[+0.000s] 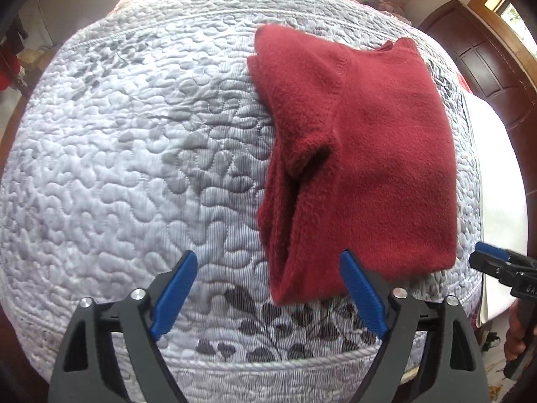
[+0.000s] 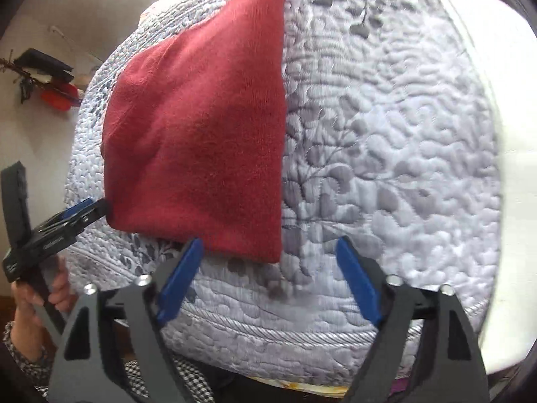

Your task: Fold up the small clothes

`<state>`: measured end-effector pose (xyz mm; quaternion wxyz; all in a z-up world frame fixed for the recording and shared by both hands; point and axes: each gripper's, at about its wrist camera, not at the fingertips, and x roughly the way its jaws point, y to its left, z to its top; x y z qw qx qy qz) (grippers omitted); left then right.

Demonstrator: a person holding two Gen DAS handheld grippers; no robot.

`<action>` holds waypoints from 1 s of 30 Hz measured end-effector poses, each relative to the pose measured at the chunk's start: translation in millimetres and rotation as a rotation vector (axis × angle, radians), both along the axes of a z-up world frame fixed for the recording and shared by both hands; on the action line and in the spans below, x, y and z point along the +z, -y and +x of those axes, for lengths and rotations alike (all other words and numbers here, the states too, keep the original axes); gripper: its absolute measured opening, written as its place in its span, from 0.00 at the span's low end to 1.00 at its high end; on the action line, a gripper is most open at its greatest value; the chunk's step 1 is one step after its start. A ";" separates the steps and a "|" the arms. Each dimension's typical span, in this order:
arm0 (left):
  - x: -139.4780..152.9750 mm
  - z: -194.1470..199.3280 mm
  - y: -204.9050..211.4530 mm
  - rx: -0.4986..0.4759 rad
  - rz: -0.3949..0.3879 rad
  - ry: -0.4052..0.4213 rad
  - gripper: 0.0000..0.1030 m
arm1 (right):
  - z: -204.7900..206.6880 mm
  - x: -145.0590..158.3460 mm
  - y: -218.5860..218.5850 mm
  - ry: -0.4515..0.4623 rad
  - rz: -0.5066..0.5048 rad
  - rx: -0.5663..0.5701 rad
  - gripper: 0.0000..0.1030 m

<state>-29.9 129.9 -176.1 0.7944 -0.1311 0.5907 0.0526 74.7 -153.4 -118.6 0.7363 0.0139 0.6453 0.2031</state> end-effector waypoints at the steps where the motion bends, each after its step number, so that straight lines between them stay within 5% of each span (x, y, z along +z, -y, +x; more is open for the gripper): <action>1: 4.8 -3.3 2.0 -0.003 0.013 -0.006 0.88 | -2.9 3.7 -0.7 0.007 -0.001 0.001 0.89; 16: 66.1 -44.8 20.3 0.048 0.065 -0.001 0.96 | -36.9 69.9 -17.5 0.086 -0.048 0.028 0.97; 30: 108.8 -67.8 42.7 0.030 0.105 0.027 0.96 | -57.2 96.3 -22.6 0.117 -0.096 0.018 0.97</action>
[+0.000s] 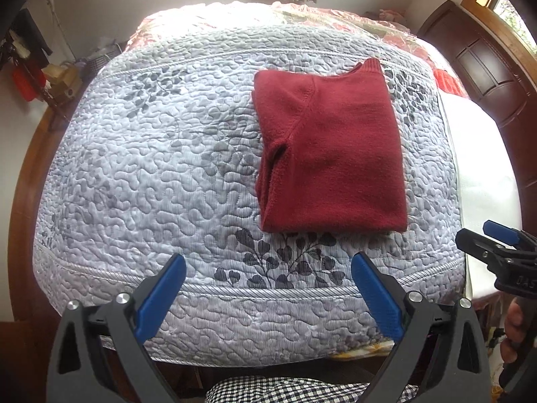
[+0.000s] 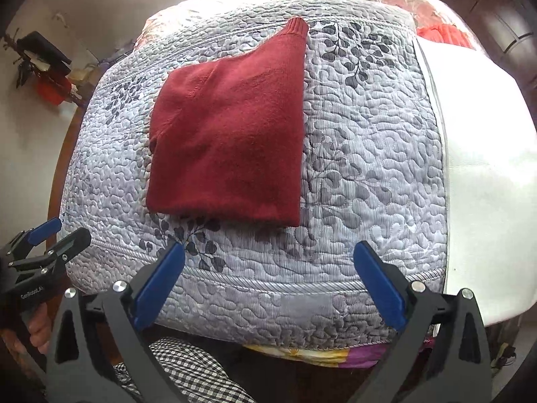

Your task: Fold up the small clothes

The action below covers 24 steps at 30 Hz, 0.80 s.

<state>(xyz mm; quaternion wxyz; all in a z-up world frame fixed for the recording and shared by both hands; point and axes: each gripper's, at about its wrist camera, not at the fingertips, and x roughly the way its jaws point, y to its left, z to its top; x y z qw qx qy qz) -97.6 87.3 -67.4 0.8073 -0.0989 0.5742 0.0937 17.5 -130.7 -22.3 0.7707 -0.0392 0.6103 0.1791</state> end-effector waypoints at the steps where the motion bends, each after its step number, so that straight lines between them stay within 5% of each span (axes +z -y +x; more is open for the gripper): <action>1: 2.2 -1.4 1.1 -0.003 0.003 0.005 0.96 | -2.3 1.3 -0.9 0.005 -0.005 0.001 0.97; 24: 1.9 -10.2 0.5 0.006 0.010 -0.008 0.96 | -15.8 12.5 -7.5 0.049 -0.024 0.006 0.97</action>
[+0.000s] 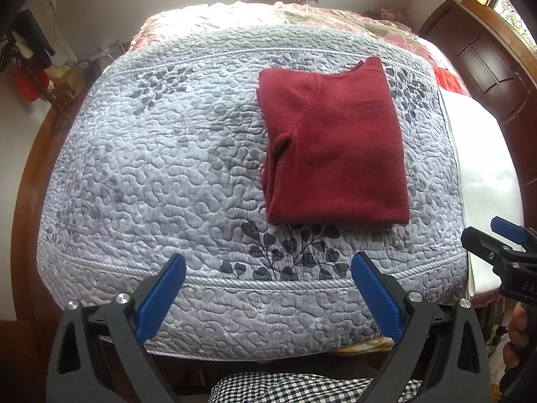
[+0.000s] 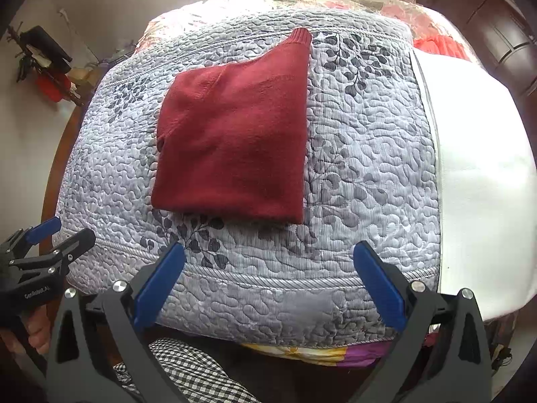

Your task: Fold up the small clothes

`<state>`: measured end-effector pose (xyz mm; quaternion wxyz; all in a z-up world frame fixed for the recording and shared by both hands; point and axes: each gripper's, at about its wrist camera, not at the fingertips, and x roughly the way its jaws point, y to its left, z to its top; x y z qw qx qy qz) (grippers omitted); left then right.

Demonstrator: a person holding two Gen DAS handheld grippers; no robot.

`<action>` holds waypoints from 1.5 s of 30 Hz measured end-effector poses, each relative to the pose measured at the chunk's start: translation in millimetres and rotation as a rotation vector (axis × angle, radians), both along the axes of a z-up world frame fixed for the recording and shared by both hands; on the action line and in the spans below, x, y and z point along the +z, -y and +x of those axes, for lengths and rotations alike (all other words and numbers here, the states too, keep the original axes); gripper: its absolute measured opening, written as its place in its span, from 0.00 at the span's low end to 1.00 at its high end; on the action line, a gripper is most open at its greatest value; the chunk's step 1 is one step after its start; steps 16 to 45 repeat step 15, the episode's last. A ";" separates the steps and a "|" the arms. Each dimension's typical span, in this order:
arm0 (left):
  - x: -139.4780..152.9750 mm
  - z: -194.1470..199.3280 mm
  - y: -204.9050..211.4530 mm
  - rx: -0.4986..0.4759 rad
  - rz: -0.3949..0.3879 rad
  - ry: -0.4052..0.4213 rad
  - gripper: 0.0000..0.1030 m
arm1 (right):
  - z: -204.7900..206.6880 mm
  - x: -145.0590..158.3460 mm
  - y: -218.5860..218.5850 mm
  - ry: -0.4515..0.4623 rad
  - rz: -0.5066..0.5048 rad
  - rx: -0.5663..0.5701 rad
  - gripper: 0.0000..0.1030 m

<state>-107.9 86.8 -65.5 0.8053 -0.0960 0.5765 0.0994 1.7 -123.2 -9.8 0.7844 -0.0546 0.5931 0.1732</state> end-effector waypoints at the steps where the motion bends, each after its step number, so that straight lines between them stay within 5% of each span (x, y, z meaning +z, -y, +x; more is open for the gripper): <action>1: 0.2 0.0 -0.1 0.000 -0.001 0.000 0.96 | -1.0 0.4 -0.3 0.007 0.003 0.000 0.97; 45: -2.6 1.4 0.2 -0.003 0.008 -0.002 0.96 | 4.9 -10.4 1.9 -0.032 -0.012 -0.024 0.97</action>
